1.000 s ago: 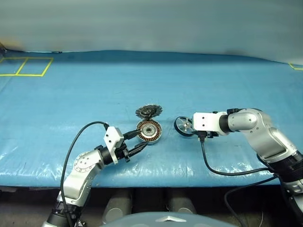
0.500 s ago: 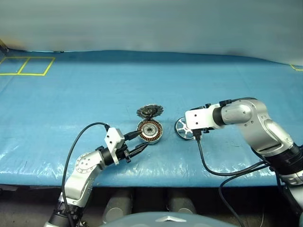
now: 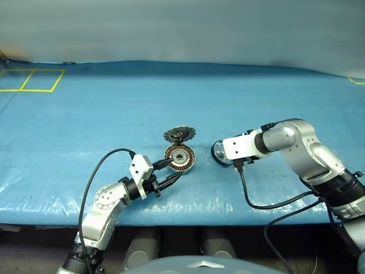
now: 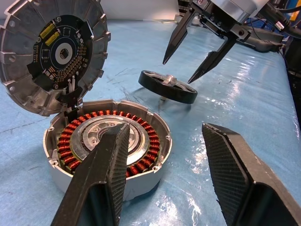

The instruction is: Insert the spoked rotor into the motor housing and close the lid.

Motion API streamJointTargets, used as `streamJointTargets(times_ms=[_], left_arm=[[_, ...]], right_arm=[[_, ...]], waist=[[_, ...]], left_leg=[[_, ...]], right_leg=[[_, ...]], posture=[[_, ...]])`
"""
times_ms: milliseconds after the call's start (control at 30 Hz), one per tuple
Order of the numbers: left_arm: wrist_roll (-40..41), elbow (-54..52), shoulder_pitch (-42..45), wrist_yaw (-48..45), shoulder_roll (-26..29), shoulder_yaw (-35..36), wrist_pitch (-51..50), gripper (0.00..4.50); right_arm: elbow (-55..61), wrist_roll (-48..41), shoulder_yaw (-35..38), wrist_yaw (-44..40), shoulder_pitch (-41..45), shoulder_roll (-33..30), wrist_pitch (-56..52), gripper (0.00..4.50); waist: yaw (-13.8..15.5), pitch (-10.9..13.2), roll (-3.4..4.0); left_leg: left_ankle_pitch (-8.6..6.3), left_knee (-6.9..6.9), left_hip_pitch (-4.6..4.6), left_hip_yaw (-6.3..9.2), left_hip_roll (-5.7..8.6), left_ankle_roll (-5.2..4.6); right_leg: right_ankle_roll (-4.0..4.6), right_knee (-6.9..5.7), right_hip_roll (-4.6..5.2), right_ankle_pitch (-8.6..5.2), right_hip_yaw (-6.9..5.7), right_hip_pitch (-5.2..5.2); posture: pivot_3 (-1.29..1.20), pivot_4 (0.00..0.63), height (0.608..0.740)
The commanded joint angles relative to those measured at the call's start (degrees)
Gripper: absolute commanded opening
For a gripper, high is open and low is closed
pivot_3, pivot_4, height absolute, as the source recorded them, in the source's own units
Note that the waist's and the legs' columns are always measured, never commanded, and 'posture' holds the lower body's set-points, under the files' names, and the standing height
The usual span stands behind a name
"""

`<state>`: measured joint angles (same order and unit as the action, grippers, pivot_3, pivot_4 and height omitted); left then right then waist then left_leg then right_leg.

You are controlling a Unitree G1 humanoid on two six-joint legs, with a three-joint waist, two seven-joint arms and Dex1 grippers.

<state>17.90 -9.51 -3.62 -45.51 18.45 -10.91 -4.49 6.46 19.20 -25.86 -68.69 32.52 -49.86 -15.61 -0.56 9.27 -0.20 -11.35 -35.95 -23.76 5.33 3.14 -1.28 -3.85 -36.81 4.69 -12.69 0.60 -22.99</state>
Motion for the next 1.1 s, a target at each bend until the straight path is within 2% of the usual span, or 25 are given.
streamJointTargets(times_ms=[33, 567, 867, 967, 1100], left_arm=[[-0.16, -1.07, 0.18, 0.06, 0.13, -0.11, 0.47, 2.59], [-1.24, 1.21, 1.05, 0.11, -0.21, -0.16, 2.08, 2.59], [-1.69, 0.17, 0.63, 0.37, -0.19, -0.46, 1.93, 2.59], [-1.53, -0.86, 0.55, 0.82, -0.2, -0.58, 1.34, 2.59], [-1.48, -1.55, 0.61, 1.1, -0.19, -0.75, 0.86, 2.59]], right_arm=[[-0.3, 1.25, 1.13, 0.89, 1.66, 1.06, -1.2, 2.5], [-4.94, 6.86, -2.81, -0.03, 3.22, 5.19, -2.62, 2.5], [-4.27, 6.57, -2.62, -1.54, 2.74, 5.58, -1.61, 2.5], [-3.13, 5.78, -2.32, -2.59, 1.91, 5.12, -1.12, 1.93], [-1.9, 5.98, -1.44, -1.81, 1.13, 5.09, -1.98, 1.84]], waist=[[0.05, 0.0, 0.0], [-0.08, 0.0, 0.0], [-0.06, 0.0, 0.0], [-0.05, 0.0, 0.0], [-0.05, 0.0, 0.0]], left_leg=[[0.0, -0.01, 0.0, 0.0, 0.0, 0.0], [0.01, -0.01, 0.02, 0.0, 0.02, 0.01], [0.01, -0.02, 0.04, 0.01, 0.03, 0.02], [0.01, -0.01, 0.05, 0.01, 0.03, 0.01], [0.01, -0.02, 0.05, 0.02, 0.02, 0.01]], right_leg=[[0.0, 0.0, 0.0, 0.0, 0.0, 0.0], [0.0, -0.01, -0.02, 0.04, -0.01, 0.0], [-0.01, -0.02, -0.01, 0.05, -0.01, 0.03], [-0.01, -0.02, -0.01, 0.04, -0.01, 0.03], [-0.02, -0.02, -0.01, 0.04, -0.01, 0.04]], posture=[[0.0, 0.15, 0.74], [0.0, 0.15, 0.74], [0.0, 0.15, 0.74], [0.0, 0.15, 0.74], [0.0, 0.15, 0.74]])
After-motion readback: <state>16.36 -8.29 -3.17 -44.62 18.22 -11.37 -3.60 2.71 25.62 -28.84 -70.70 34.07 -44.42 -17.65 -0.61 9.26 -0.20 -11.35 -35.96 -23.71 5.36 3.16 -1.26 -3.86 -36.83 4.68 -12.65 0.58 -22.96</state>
